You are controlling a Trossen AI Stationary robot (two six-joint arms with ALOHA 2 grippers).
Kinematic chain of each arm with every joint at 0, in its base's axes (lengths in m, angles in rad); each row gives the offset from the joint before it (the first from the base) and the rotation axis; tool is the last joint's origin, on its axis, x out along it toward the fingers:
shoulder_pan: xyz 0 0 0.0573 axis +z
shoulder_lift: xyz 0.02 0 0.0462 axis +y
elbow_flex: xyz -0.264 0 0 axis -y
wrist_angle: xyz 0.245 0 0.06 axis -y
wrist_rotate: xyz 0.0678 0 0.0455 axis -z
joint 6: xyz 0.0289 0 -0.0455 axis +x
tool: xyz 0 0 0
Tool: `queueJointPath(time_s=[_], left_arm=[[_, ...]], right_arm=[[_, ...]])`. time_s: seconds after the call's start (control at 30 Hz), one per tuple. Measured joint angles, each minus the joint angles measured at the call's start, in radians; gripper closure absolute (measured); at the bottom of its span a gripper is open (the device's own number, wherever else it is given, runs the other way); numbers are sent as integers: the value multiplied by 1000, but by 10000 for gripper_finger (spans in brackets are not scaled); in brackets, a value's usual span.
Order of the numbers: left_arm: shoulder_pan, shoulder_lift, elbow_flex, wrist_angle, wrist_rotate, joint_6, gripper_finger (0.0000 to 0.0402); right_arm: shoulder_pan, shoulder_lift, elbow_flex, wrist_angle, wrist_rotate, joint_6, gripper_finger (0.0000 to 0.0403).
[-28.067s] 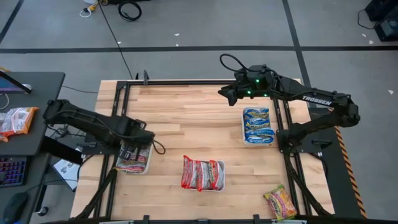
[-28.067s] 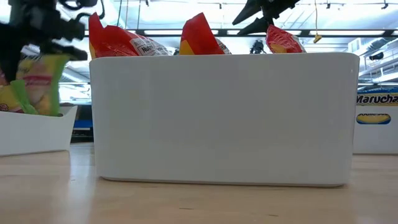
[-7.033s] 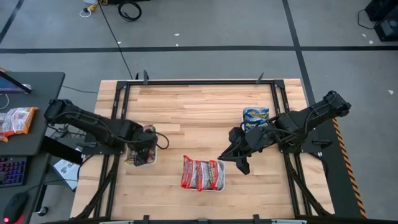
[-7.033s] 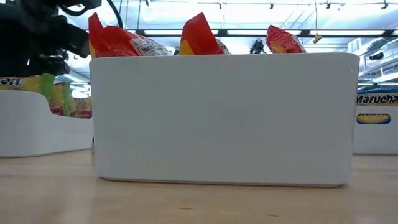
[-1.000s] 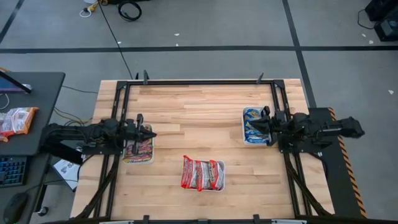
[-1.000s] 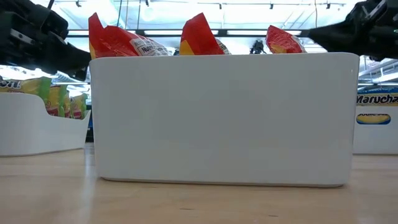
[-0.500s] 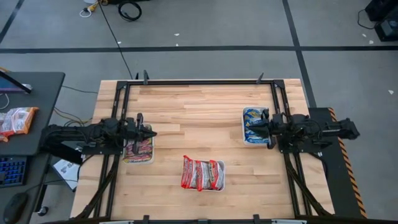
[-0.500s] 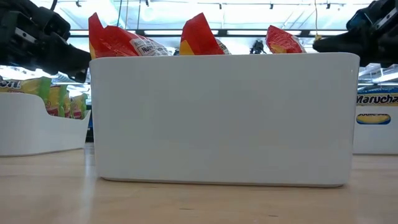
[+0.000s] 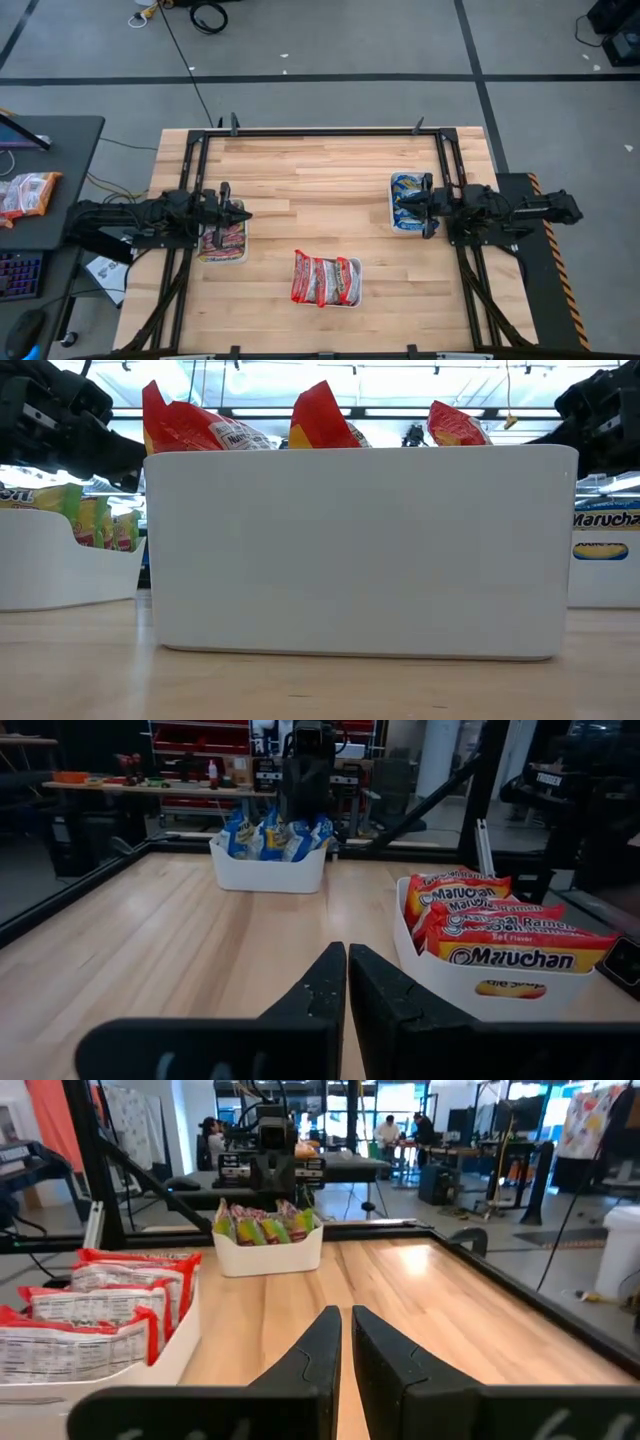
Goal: Sort Maruchan noodles
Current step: Return to Home Position
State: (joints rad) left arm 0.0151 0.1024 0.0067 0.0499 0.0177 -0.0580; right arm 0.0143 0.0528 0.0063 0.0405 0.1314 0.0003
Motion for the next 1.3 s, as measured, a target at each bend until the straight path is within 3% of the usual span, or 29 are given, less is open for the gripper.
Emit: queueJointPath(time_s=[0.3, 0.5, 1.3], left_arm=[[-1, 0, 0, -3, -2, 40, 379], [-1, 2, 0, -8, -18, 156, 379], [-1, 2, 0, 0, -17, 122, 379]], right_arm=[[0, 14, 0, 4, -1, -20, 368], [0, 14, 0, 3, -2, -20, 368], [0, 14, 0, 3, -2, -21, 368]])
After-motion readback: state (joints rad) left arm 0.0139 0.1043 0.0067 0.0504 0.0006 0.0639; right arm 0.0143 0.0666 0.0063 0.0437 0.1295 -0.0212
